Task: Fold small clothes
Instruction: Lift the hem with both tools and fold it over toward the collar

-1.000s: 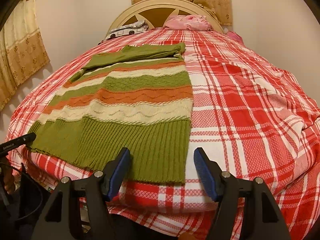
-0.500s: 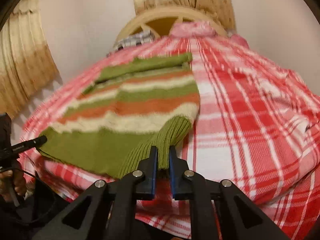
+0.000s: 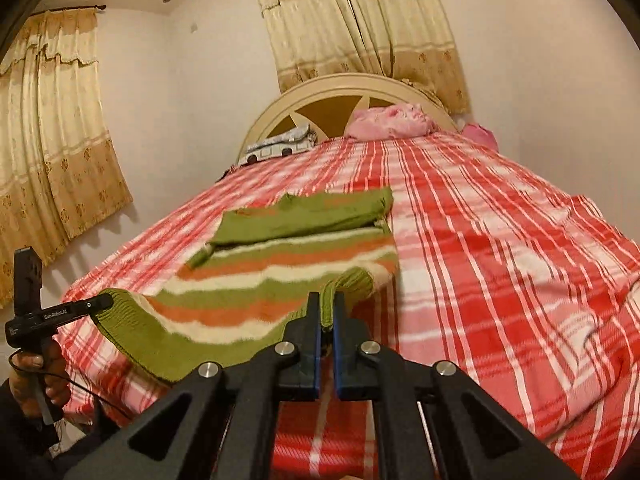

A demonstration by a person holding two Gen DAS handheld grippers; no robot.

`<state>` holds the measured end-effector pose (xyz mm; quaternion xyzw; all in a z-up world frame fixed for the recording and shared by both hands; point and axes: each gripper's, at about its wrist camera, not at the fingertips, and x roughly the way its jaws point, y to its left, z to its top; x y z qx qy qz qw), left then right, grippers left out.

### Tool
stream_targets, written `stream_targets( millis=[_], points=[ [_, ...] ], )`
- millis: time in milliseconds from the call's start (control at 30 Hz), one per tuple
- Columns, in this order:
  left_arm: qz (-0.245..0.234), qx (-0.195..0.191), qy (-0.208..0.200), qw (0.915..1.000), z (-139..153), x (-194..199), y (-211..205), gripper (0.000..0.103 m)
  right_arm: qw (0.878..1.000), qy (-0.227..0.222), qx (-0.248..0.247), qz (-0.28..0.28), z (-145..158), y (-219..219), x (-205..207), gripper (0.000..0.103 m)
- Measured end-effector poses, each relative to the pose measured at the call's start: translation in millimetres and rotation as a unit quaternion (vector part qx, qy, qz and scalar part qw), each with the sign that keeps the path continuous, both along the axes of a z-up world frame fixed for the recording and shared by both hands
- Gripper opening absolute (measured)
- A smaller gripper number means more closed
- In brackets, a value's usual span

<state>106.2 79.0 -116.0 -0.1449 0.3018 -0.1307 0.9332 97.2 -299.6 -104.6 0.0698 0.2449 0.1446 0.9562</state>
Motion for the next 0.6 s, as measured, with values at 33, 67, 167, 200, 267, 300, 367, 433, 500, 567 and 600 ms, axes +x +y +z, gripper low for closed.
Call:
stream_targets(
  millis=[33, 67, 167, 200, 267, 300, 367, 433, 500, 567, 600],
  points=[
    [-0.001, -0.003, -0.004, 1.0000, 4.2, 4.5, 0.8, 0.009, 1.000, -0.006, 0.002, -0.001, 4.1, 1.2, 4.9, 0.003],
    [-0.001, -0.006, -0.006, 1.0000, 7.5, 8.7, 1.1, 0.009, 1.000, -0.008, 0.004, -0.002, 6.8, 1.0, 8.9, 0.003],
    [-0.001, -0.015, -0.016, 0.9998, 19.7, 22.8, 4.2, 0.009, 1.000, -0.021, 0.013, -0.005, 19.1, 2.7, 23.5, 0.003],
    [0.001, -0.018, -0.017, 0.9997, 22.3, 27.0, 5.8, 0.009, 1.000, -0.025, 0.014, -0.006, 24.6, 3.6, 30.0, 0.003],
    [0.004, -0.030, -0.018, 0.9994, 27.0, 37.2, 10.6, 0.009, 0.999, -0.031, 0.016, -0.008, 33.6, 4.8, 40.7, 0.003],
    [0.007, -0.034, -0.018, 0.9992, 29.0, 43.1, 13.0, 0.009, 0.999, -0.034, 0.014, -0.010, 38.3, 5.2, 46.5, 0.003],
    [0.015, -0.033, -0.019, 0.9992, 31.6, 51.9, 15.2, 0.009, 0.999, -0.038, 0.015, -0.010, 47.2, 6.2, 58.0, 0.003],
    [0.017, -0.037, -0.018, 0.9990, 34.8, 64.3, 18.2, 0.009, 0.999, -0.041, 0.014, -0.010, 55.3, 7.9, 71.9, 0.003],
    [0.018, -0.035, -0.020, 0.9990, 38.5, 75.0, 19.4, 0.009, 0.999, -0.042, 0.014, -0.008, 62.1, 9.9, 86.7, 0.003],
    [0.019, -0.033, -0.023, 0.9990, 42.4, 88.2, 21.3, 0.009, 0.999, -0.042, 0.013, -0.006, 68.4, 11.5, 102.4, 0.003],
    [0.018, -0.032, -0.024, 0.9990, 44.2, 94.5, 21.8, 0.009, 0.999, -0.041, 0.014, -0.004, 70.9, 12.0, 109.3, 0.003]
  ],
)
